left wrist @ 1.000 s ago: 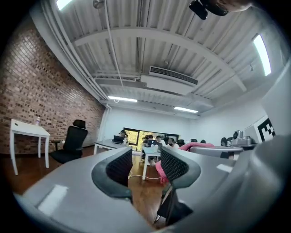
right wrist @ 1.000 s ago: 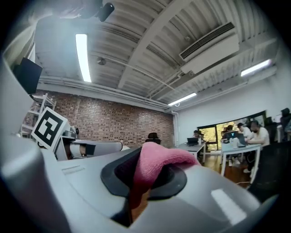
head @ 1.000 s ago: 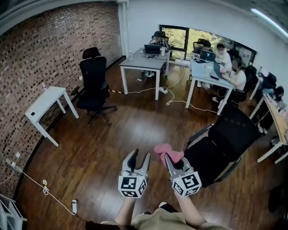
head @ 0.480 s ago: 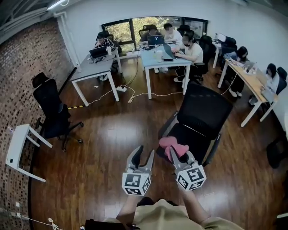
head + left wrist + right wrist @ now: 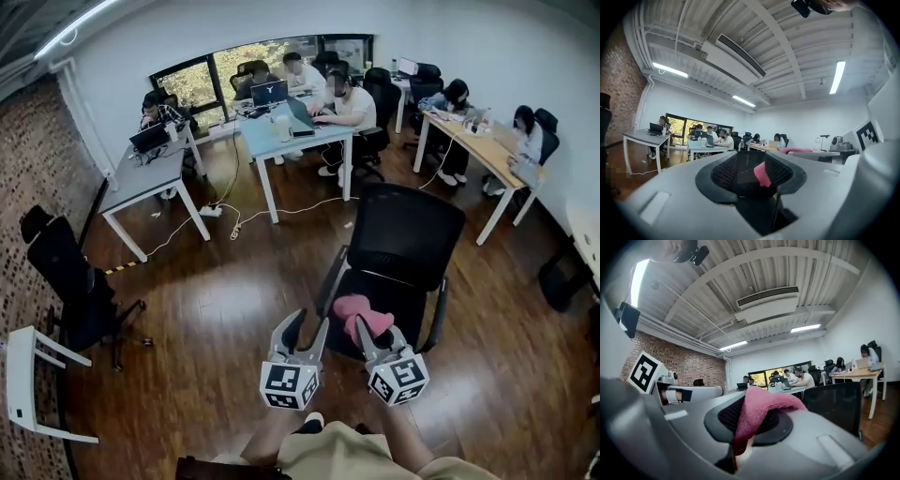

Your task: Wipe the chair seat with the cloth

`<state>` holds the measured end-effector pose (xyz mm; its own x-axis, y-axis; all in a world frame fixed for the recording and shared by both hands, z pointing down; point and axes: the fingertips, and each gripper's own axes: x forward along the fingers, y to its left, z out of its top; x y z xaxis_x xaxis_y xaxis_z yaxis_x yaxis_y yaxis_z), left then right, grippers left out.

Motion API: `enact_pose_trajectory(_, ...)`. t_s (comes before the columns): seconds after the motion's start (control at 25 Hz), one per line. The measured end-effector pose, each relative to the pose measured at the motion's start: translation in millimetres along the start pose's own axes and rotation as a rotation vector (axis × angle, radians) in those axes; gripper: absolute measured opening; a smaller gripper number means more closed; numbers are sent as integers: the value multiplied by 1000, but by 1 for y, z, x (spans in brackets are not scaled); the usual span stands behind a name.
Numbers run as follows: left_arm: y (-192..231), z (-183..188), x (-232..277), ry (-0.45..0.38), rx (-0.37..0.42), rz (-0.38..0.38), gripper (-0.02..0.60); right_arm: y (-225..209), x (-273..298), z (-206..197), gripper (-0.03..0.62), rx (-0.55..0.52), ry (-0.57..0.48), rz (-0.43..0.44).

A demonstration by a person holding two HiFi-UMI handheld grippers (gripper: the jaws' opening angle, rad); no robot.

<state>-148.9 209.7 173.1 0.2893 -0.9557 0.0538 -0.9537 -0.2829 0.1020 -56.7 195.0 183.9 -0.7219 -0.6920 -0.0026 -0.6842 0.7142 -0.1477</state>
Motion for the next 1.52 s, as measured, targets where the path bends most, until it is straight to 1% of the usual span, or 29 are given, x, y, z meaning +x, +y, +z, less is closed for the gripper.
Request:
enact_pose_trajectory(0.12, 11, -1, 15, 14, 6, -62, 164, 5, 19, -1, 17, -2, -4, -34)
enact_pose_trajectory(0.24, 20, -7, 27, 30, -12, -104, 164, 7, 31, -9, 17, -3, 20, -65)
enact_pose_trajectory(0.32, 26, -13, 36, 41, -26, -123, 164, -4, 33, -14, 17, -7, 38, -126)
enact_pose_trajectory(0.44, 31, -27, 52, 62, -40, -149, 164, -37, 26, -15, 17, -17, 34, -248)
enact_pose_trajectory(0.64, 31, -56, 96, 119, -58, -186, 164, -102, 13, -30, 17, 30, 35, -390)
enact_pose_trajectory(0.72, 30, -70, 120, 149, -54, -195, 164, -131, 15, -41, 17, 55, 44, -428)
enact_pose_trajectory(0.8, 28, -85, 144, 194, -44, -208, 164, -155, 22, -54, 17, 83, 67, -444)
enact_pose_trajectory(0.92, 18, -106, 178, 236, -53, -250, 164, -187, 33, -76, 17, 110, 101, -449)
enact_pose_trajectory(1.0, 8, -122, 207, 254, -62, -274, 167, -213, 44, -92, 17, 127, 123, -435)
enact_pose_trajectory(1.08, -2, -144, 235, 286, -52, -283, 172, -238, 54, -114, 17, 157, 152, -406)
enact_pose_trajectory(1.16, -10, -175, 256, 336, -46, -282, 175, -259, 60, -143, 17, 218, 201, -366)
enact_pose_trajectory(1.28, -18, -230, 276, 441, -58, -275, 190, -289, 68, -193, 17, 299, 272, -324)
enact_pose_trajectory(1.44, -5, -304, 297, 568, -81, -262, 187, -321, 102, -269, 17, 363, 351, -271)
enact_pose_trajectory(1.52, -1, -341, 305, 617, -115, -265, 184, -333, 119, -305, 17, 389, 385, -237)
